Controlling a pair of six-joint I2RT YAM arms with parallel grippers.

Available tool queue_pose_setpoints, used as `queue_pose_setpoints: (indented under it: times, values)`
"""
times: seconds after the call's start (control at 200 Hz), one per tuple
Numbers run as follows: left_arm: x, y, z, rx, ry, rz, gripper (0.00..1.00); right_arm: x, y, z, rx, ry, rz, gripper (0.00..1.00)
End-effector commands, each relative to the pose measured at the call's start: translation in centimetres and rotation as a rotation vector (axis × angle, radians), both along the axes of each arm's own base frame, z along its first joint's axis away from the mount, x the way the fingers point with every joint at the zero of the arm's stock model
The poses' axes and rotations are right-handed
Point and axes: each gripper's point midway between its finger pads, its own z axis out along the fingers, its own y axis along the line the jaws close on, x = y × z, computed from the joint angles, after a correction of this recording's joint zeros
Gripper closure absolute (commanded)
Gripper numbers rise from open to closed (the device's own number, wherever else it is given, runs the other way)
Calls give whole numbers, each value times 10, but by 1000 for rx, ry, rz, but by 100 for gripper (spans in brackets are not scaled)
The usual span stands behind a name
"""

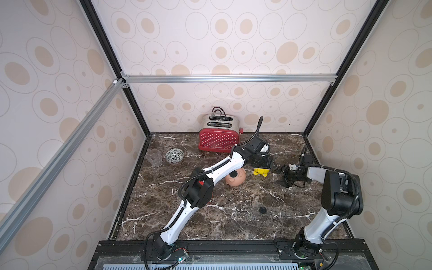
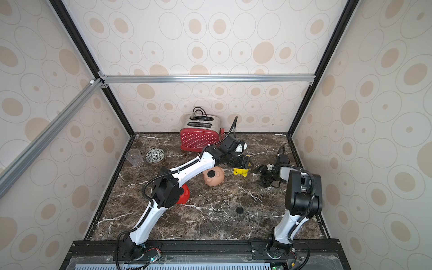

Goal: Close piggy banks
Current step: Turn over the piggy bank at the center of the board.

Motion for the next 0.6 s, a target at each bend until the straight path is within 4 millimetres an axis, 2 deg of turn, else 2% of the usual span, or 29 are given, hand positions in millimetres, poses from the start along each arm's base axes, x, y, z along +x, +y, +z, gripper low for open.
queue_pose_setpoints:
  times: [0.0,0.115,0.215,0.416,0.491,0.596]
  values:
    - [-1,2,4,18,-22,-14,28,-9,3,-7,-3,38,18,27]
    - [-2,2,28,-17,-73,-21,29,-6,-3,1,-45,20,18,26]
    - [0,17,41,12,-127,18,29,2,-11,14,-103,-2,29,26]
    - [-1,47,42,61,-181,113,30,22,-29,47,-204,-59,22,25]
    - [0,50,38,74,-180,128,32,30,-33,57,-225,-82,12,23]
    - [5,49,33,79,-168,145,36,53,-30,73,-193,-159,12,22]
